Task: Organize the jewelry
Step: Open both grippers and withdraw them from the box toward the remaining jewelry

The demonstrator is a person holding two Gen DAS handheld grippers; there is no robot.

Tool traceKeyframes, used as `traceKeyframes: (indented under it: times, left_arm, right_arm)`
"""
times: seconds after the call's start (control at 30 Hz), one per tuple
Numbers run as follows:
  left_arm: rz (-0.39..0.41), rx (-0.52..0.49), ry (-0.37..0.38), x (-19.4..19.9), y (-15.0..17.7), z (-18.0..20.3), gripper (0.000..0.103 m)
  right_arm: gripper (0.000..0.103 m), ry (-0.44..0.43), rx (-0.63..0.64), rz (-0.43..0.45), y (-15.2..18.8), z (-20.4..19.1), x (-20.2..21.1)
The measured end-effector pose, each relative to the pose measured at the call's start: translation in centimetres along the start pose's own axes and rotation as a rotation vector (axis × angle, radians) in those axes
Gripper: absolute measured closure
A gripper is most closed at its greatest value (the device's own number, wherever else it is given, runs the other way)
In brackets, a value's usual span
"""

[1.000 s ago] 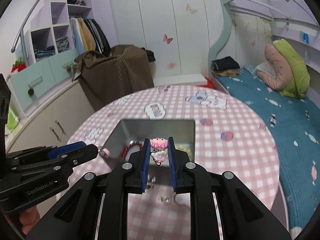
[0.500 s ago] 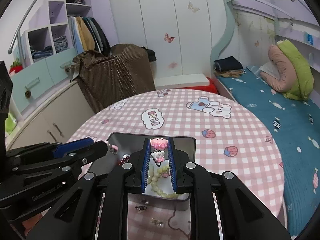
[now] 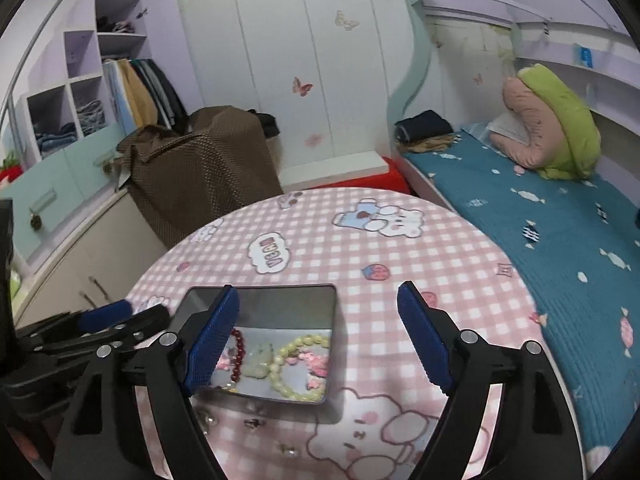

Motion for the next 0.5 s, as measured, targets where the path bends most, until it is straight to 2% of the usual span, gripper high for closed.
traceKeyframes:
  times: [0.5]
  left_arm:
    - [-0.026,0.034,-0.012,1.5,2.3,-1.3,0.047]
  right_arm:
    - [0.024,0.043,0.0,0.003,1.1,1.2,2.0]
Point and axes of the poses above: each gripper's, at about its wrist camera, not at the fingertips, and x roughly against the way its jaws point, z to its right, y to its underside, the point moved 4 cm from there along -x, roughly the way its jaws point, and after that the axes turned 12 degrees about -x, right-handed, at the moved point
